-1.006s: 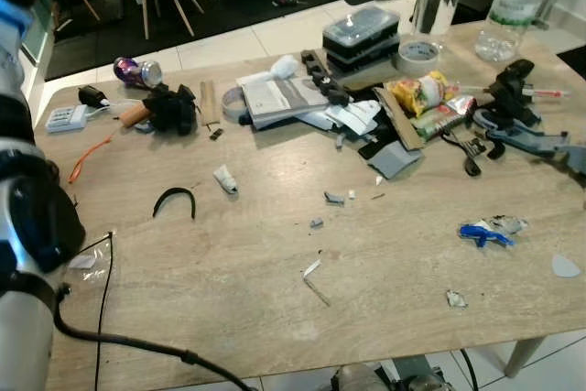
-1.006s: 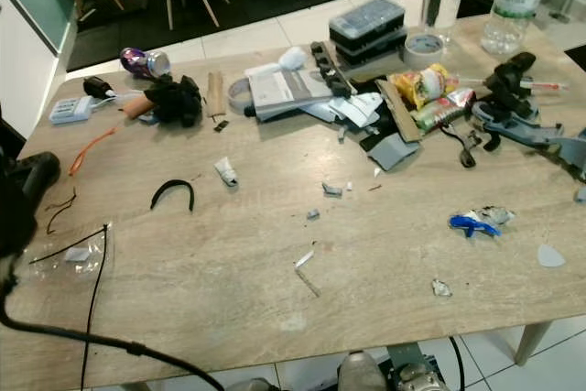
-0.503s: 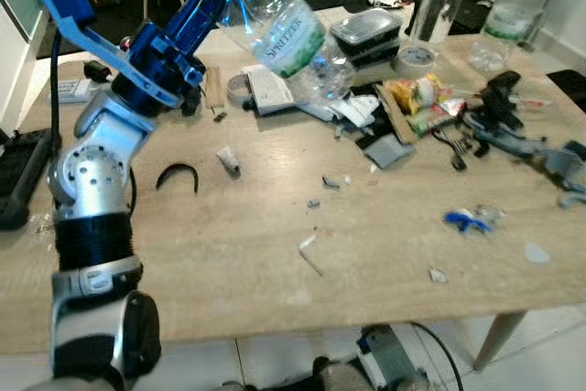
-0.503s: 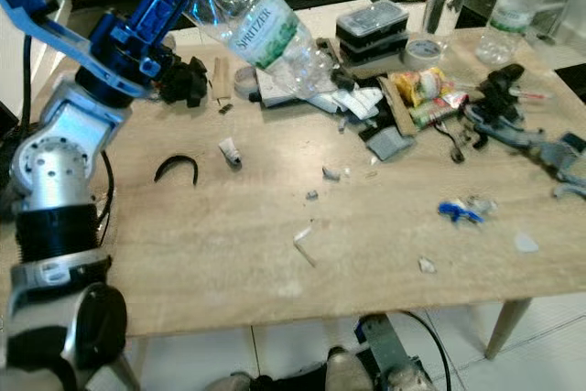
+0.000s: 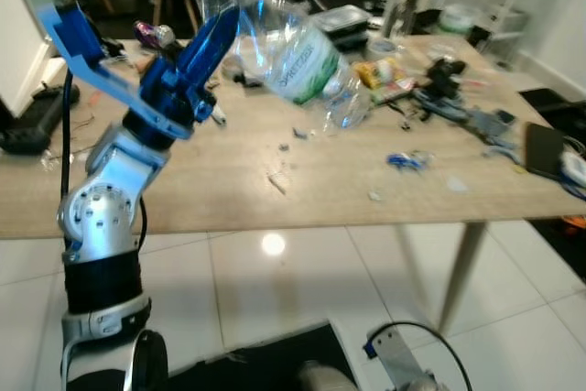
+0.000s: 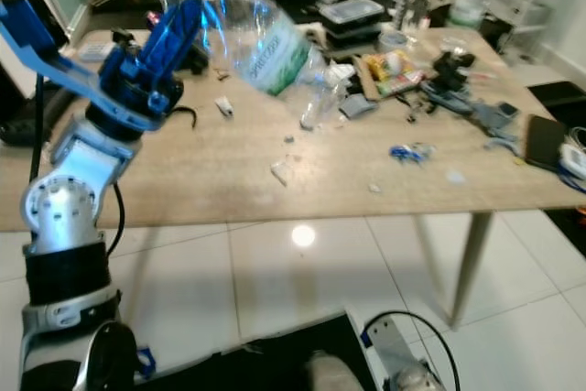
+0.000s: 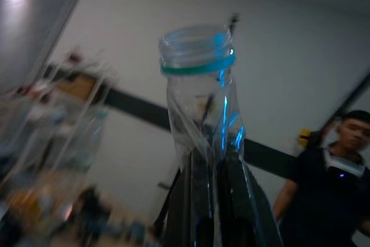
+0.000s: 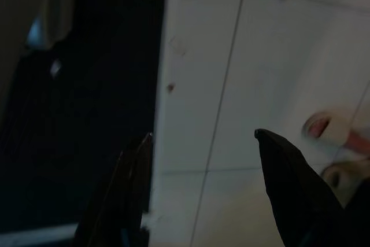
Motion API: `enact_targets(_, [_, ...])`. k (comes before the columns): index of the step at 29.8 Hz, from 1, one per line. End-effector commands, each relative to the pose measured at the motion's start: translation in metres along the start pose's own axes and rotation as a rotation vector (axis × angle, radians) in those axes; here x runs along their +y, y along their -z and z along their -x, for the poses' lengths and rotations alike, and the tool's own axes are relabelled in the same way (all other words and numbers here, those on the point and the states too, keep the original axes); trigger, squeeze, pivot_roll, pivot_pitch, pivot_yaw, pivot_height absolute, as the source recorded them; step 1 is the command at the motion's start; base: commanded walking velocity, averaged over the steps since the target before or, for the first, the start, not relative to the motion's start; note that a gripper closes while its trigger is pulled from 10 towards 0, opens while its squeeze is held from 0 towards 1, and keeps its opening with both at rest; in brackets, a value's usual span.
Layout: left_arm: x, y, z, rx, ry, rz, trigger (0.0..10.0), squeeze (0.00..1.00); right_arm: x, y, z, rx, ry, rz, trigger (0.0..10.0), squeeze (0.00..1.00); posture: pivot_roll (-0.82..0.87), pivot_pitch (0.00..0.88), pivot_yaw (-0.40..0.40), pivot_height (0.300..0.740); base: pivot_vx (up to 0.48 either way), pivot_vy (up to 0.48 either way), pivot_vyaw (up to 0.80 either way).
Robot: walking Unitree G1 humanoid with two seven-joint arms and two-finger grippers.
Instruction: Picking trash to rubbish bin
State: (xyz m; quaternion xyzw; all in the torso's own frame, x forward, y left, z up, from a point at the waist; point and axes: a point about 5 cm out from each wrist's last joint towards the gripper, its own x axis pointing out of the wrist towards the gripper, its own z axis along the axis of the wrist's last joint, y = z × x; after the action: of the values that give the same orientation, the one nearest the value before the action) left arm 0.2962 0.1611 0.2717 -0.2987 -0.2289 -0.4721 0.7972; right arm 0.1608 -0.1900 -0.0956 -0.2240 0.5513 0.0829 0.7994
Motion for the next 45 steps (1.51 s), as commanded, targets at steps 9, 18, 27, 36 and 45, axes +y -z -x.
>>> enact_targets(9, [0.041,0.026,0.073,0.269,-0.335,-0.066,10.0,0.00,0.008,0.001,0.000,0.002,-0.033,0.013,10.0,0.00,-0.01,0.063,-0.006,0.740,-0.480,0.000,0.00])
enact_targets(18, [0.072,0.066,0.168,0.436,-0.709,0.027,10.0,0.00,0.011,0.001,0.000,0.003,-0.044,0.014,10.0,0.00,0.00,0.073,0.003,0.740,-0.480,0.000,0.00])
enact_targets(27, [0.073,0.084,0.198,0.471,-0.797,0.083,10.0,0.00,0.013,0.002,0.000,0.005,-0.053,0.019,10.0,0.00,0.02,0.082,0.009,0.740,-0.480,0.000,0.00])
enact_targets(36, [0.080,0.110,0.202,0.625,-0.862,0.031,10.0,0.00,0.018,0.004,0.000,0.015,-0.096,-0.031,10.0,0.00,0.01,0.091,0.020,0.740,-0.073,0.000,-0.35])
enact_targets(45, [0.061,0.151,0.272,1.251,-1.079,-0.190,10.0,0.00,0.019,0.005,0.001,0.022,-0.098,-0.043,10.0,0.00,0.01,0.089,0.030,0.740,0.000,0.000,-0.80])
